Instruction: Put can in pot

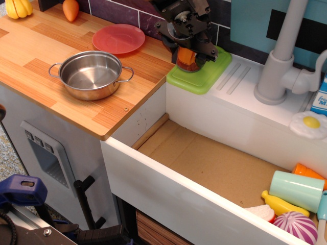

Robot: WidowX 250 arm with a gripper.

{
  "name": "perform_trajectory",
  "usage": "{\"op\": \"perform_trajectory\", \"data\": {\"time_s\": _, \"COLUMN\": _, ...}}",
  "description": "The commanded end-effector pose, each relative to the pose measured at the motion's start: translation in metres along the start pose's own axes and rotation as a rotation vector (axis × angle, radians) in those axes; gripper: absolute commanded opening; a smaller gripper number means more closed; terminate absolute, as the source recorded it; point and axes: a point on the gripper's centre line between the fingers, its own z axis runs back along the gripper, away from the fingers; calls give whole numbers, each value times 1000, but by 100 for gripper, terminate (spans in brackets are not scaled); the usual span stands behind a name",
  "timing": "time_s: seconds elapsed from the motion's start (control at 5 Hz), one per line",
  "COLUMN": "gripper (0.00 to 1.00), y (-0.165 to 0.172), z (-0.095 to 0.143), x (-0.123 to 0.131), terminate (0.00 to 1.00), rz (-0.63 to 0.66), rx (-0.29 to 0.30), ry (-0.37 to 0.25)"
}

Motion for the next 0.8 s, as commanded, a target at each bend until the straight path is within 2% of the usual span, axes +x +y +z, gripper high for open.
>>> {"op": "perform_trajectory", "data": {"time_s": 0.0, "gripper": 0, "y": 31, "z": 55, "x": 7, "terminate": 0, "rz": -51, "rx": 65, "ry": 36}}
{"op": "perform_trajectory", "data": {"time_s": 0.2, "gripper": 0, "y": 69, "z": 87, "x": 0, "terminate": 0, "rz": -93, "rx": 96, "ry": 78}}
{"op": "perform_trajectory", "data": {"time_s": 0.4, "gripper": 0, "y": 104, "z": 102, "x": -3, "terminate": 0, "rz": -146, "rx": 105, "ry": 94}}
{"op": "perform_trajectory", "data": {"time_s": 0.6, "gripper": 0, "y": 132, "z": 102, "x": -18, "terminate": 0, "rz": -143, "rx": 59, "ry": 133}}
